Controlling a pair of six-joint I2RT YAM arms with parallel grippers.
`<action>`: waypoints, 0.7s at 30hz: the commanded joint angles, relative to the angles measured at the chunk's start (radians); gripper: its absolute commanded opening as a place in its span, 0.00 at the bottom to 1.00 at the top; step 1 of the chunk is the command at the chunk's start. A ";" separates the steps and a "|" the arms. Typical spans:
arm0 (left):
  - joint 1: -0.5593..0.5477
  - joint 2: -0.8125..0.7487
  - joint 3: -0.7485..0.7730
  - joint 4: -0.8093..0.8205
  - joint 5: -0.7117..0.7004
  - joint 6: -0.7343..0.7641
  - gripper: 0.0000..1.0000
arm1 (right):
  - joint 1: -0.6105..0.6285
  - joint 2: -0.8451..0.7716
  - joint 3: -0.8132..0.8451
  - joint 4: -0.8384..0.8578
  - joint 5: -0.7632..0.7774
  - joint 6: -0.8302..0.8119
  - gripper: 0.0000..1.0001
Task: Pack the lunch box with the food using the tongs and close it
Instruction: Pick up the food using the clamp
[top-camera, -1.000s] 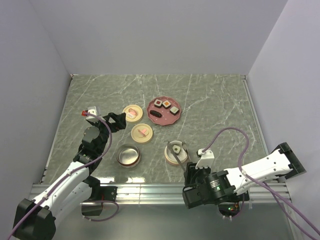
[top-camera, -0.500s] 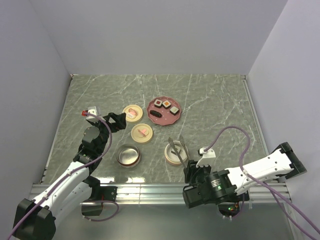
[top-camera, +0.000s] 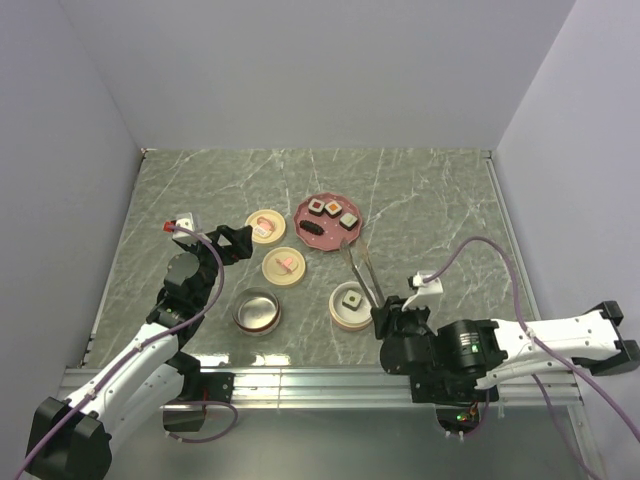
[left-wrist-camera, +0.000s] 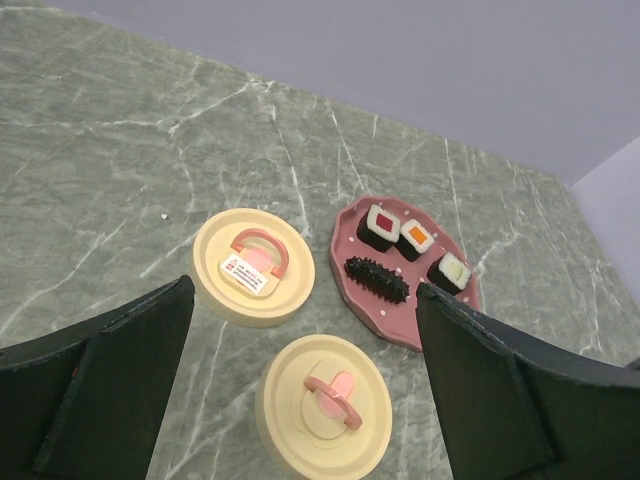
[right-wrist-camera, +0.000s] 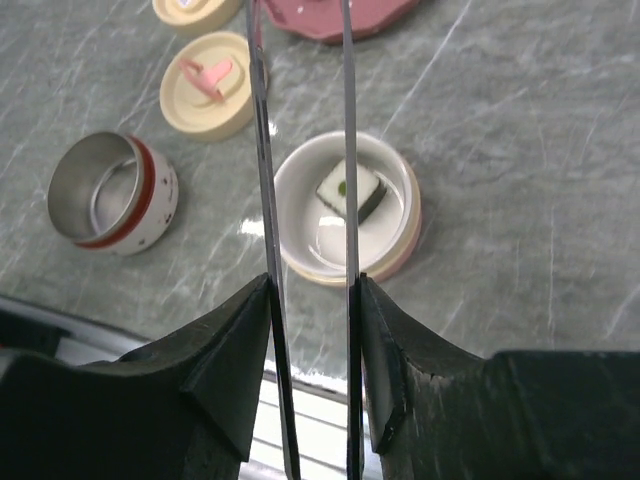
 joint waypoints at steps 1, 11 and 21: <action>0.003 0.006 0.007 0.051 0.013 -0.001 0.99 | -0.082 -0.048 -0.032 0.279 0.005 -0.321 0.46; 0.004 0.022 0.008 0.058 0.012 0.002 0.99 | -0.379 -0.057 -0.099 0.667 -0.218 -0.653 0.45; 0.004 0.023 0.005 0.061 0.002 0.003 0.99 | -0.621 0.056 -0.096 0.883 -0.431 -0.812 0.45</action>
